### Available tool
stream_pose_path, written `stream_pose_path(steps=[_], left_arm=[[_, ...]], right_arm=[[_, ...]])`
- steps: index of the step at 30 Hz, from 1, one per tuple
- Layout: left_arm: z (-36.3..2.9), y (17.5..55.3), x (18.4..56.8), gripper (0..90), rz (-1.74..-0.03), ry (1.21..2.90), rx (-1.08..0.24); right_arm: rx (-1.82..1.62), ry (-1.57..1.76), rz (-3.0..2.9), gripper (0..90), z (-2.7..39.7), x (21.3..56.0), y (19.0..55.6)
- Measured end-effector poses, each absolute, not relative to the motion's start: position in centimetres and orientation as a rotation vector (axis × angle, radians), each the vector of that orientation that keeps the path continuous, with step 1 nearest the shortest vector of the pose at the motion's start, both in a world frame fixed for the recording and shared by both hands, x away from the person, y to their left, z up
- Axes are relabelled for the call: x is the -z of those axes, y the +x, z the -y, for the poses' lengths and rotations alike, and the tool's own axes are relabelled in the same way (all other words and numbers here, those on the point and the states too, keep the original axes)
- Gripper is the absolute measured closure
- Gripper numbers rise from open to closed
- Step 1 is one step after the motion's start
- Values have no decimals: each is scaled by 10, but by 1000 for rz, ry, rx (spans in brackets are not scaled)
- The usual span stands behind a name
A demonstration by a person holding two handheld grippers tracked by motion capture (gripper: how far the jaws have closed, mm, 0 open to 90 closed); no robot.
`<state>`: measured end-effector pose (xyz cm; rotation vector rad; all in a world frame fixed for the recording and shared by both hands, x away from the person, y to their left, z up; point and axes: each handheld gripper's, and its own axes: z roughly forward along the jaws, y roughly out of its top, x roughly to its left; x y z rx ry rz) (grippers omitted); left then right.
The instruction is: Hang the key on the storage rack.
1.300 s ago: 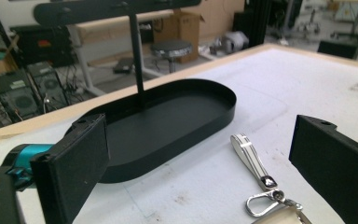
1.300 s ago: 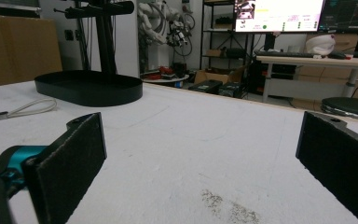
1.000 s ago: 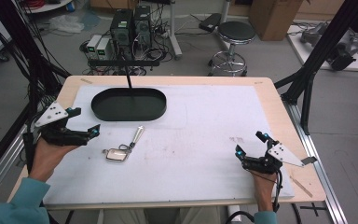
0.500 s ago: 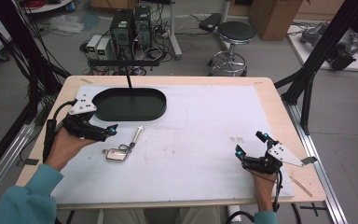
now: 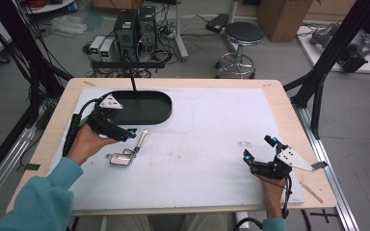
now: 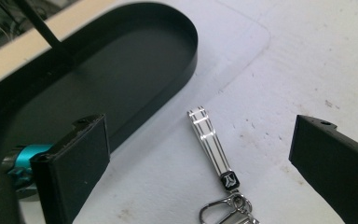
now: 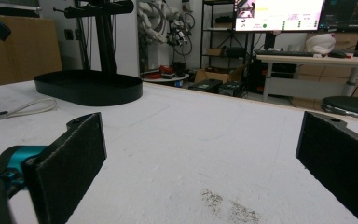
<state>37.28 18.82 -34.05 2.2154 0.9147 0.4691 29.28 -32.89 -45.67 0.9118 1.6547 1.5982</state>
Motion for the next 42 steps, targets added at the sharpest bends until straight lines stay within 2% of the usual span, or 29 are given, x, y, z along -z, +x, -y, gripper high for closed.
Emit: stream_pose_path(steps=[13,20,38,42], left_arm=[[-167,381,359,55,-1023,2369,-404],[-164,384,371,77,-1056,2393,-372],[-155,388,393,239,-1128,2456,-266],[-153,388,395,309,-1146,2469,-226]], right_arm=[[-1599,916,-1654,8,329,457,293],[-1597,906,-1651,9,329,457,293],[-1599,907,-1647,9,330,457,294],[-1599,906,-1647,9,330,457,294]])
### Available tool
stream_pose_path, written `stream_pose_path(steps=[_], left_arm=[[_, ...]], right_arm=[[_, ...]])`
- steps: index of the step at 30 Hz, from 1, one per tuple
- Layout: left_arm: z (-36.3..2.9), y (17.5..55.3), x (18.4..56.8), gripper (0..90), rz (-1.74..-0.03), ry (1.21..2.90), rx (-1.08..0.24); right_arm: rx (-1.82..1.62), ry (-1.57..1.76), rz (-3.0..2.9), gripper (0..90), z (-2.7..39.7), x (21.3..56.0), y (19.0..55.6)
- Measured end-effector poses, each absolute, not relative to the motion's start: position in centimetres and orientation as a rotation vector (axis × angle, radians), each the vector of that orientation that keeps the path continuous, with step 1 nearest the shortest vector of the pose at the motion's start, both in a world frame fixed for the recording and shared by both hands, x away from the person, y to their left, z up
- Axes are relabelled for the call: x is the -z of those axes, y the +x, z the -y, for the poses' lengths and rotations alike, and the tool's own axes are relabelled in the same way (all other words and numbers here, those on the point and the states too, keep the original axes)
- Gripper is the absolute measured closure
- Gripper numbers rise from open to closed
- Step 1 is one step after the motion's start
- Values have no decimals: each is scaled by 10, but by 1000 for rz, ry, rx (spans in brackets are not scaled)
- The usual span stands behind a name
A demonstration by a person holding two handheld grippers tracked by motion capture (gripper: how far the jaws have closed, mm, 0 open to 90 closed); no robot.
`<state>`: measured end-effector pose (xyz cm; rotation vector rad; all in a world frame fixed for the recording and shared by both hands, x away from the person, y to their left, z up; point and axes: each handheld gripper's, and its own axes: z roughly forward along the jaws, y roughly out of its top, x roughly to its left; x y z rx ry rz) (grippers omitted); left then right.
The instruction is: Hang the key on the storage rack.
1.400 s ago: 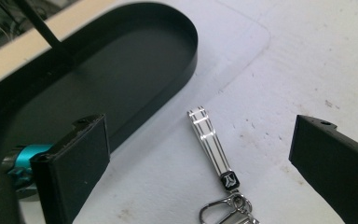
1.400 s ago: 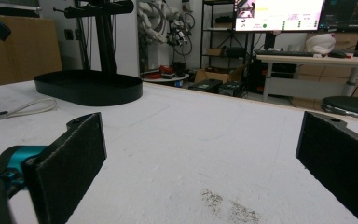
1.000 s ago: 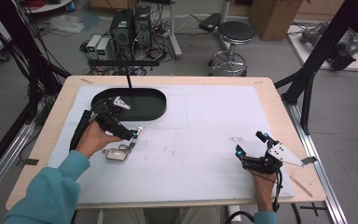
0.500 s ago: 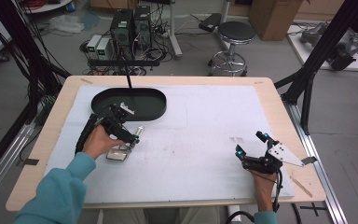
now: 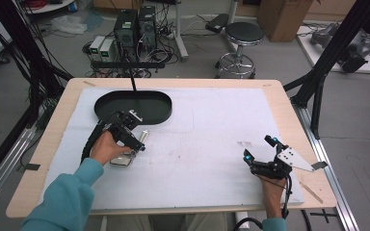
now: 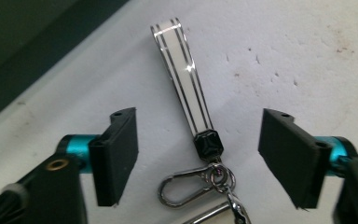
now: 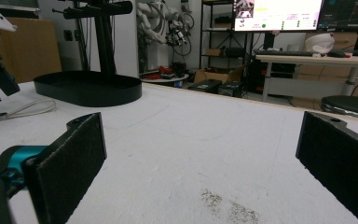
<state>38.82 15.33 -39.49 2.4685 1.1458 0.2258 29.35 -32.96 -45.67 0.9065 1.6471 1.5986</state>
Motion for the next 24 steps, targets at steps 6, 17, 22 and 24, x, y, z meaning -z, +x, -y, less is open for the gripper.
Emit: stream_pose_path(steps=[6,17,22,24], left_arm=[[-148,387,396,366,-1163,2491,-254],[-139,388,402,494,-1202,2538,-213],[-137,389,404,546,-1225,2544,-203],[-137,389,403,572,-1234,2547,-200]], right_arm=[[-1600,911,-1646,9,330,457,293],[-1602,916,-1645,9,330,457,293],[-1605,917,-1644,9,330,457,293],[-1605,916,-1644,9,330,457,293]])
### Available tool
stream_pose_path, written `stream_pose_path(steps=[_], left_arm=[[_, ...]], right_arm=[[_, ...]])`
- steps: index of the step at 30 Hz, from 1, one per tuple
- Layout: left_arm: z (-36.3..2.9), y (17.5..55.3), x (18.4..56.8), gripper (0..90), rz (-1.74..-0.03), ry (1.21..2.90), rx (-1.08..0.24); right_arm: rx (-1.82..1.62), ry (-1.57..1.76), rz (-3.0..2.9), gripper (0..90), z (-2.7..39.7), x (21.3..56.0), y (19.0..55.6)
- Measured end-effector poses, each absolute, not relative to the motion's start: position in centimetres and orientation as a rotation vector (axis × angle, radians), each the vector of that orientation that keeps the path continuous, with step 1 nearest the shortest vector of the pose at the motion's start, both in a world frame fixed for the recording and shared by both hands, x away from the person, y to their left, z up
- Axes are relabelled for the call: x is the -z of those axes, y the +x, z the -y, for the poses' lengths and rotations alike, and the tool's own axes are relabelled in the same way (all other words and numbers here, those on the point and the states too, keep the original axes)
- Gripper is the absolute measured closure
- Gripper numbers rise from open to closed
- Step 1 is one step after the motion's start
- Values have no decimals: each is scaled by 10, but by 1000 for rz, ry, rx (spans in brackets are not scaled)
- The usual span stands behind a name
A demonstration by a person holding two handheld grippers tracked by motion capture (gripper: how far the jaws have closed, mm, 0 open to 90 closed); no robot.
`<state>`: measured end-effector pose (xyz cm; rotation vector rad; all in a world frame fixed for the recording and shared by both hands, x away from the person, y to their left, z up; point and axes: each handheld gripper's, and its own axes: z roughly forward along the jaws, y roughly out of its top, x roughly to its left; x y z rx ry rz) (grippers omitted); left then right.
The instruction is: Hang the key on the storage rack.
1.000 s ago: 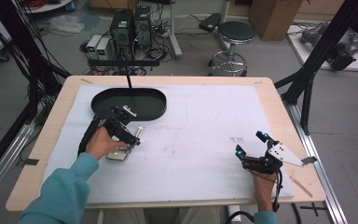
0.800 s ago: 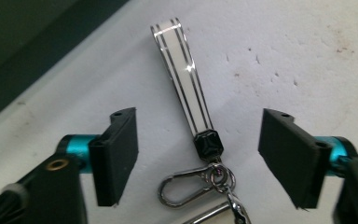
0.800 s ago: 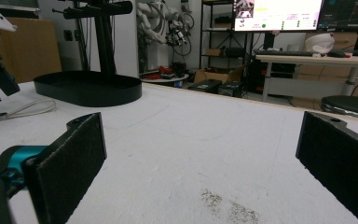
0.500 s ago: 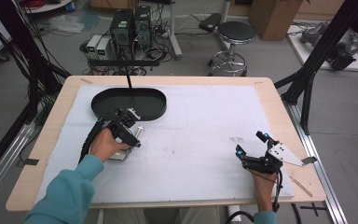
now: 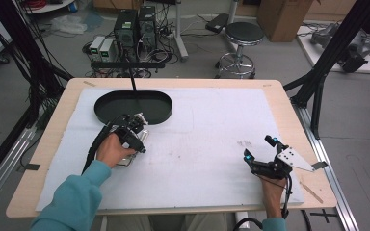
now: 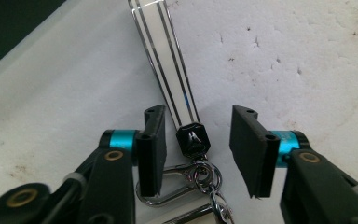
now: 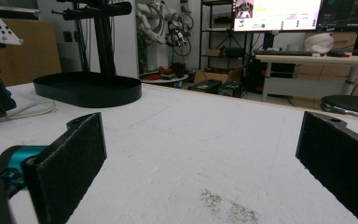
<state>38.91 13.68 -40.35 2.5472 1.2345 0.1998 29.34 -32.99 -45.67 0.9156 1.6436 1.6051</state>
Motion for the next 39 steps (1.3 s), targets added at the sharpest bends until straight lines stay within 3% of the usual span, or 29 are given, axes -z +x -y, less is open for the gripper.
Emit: stream_pose_path(steps=[20,39], left_arm=[[-133,392,407,703,-1291,2569,-202],[-127,391,410,737,-1296,2597,-244]], right_arm=[[-1608,922,-1642,9,330,457,293],[-1608,923,-1641,9,330,457,293]])
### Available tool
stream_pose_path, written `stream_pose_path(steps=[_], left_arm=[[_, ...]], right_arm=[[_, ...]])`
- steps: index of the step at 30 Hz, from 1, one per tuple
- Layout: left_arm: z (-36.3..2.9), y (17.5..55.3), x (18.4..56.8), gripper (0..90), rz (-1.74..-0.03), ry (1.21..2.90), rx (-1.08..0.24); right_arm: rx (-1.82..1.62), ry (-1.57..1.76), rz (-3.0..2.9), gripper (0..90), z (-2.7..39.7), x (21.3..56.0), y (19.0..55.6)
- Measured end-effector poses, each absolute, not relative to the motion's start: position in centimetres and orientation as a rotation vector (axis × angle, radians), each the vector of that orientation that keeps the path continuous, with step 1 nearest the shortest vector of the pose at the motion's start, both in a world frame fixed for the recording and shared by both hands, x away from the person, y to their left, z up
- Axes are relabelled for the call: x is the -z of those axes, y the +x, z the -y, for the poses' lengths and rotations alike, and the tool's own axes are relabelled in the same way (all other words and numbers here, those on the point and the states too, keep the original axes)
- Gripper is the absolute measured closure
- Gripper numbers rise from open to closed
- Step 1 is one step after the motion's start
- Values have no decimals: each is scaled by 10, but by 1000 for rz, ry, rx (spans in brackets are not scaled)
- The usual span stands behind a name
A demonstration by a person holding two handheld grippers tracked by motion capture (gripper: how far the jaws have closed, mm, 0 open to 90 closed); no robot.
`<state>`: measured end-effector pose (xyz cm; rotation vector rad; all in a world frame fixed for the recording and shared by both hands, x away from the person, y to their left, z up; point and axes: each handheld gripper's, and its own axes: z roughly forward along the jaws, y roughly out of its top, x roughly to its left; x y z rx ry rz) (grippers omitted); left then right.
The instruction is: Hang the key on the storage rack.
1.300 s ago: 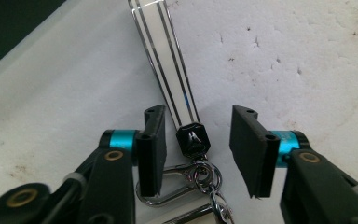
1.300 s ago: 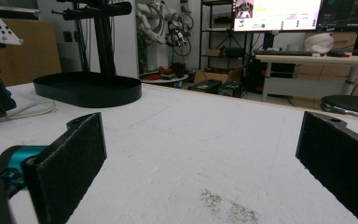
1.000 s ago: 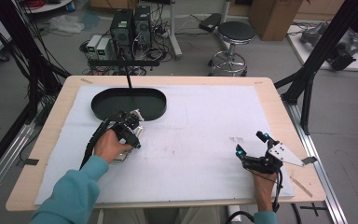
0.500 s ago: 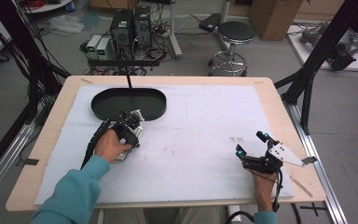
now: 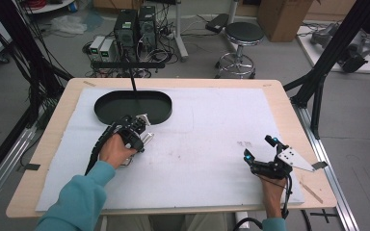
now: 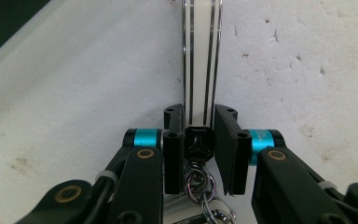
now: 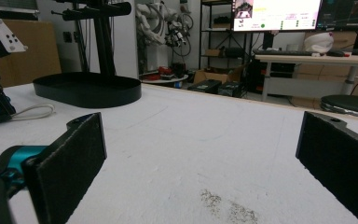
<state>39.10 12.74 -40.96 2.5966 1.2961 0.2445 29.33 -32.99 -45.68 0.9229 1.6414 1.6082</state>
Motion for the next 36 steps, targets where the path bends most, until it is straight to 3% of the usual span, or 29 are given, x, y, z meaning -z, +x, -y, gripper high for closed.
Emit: stream_pose_path(steps=[16,36], left_arm=[[-137,388,398,740,-1181,2539,-311],[-158,386,365,740,-966,2160,-337]], right_arm=[[-1609,924,-1641,9,330,457,293],[-1604,922,-1643,9,330,457,293]])
